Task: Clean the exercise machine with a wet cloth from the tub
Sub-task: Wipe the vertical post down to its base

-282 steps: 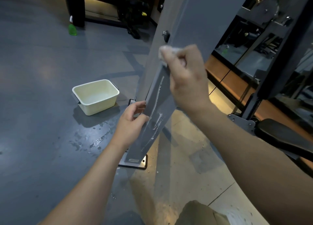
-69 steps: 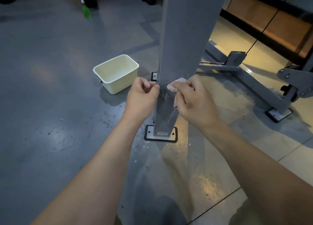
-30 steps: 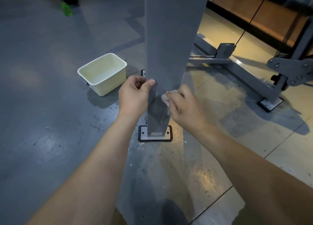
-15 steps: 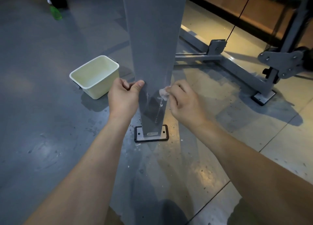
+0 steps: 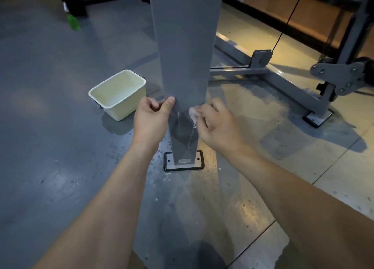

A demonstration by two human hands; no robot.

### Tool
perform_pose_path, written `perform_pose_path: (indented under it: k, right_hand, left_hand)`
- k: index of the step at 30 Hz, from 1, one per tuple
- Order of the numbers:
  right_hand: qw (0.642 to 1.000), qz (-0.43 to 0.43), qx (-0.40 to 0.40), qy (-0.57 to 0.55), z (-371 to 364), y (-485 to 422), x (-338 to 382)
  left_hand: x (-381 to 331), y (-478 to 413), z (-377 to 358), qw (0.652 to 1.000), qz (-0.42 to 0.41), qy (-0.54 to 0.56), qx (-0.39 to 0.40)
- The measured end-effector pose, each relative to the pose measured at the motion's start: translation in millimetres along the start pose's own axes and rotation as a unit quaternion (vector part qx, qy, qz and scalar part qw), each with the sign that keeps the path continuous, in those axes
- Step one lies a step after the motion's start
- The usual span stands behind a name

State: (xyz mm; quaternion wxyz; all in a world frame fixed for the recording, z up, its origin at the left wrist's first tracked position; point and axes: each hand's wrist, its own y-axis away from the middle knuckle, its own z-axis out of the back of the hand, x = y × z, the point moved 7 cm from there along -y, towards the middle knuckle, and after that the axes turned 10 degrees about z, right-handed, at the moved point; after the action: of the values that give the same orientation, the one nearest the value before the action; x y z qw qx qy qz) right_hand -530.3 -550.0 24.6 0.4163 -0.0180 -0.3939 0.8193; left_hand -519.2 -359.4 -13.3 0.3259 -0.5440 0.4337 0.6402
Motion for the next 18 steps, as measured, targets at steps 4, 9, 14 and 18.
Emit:
perform_pose_path:
  k: [4,9,14,18]
  right_hand:
    - [0.989,0.034,-0.143,0.018,44,-31,18]
    - [0.996,0.058,-0.003,0.072,-12,4,1]
    - [0.979,-0.004,0.183,0.090,-49,34,-20]
    - [0.997,0.047,0.038,0.045,-1,6,-2]
  left_hand:
    - [-1,2,0,1.000,0.001,-0.009,0.003]
    - [2,3,-2,1.000,0.006,0.002,0.008]
    - [11,5,0,0.997,0.015,-0.007,0.069]
    - [17,0,6,0.998,0.018,-0.027,0.049]
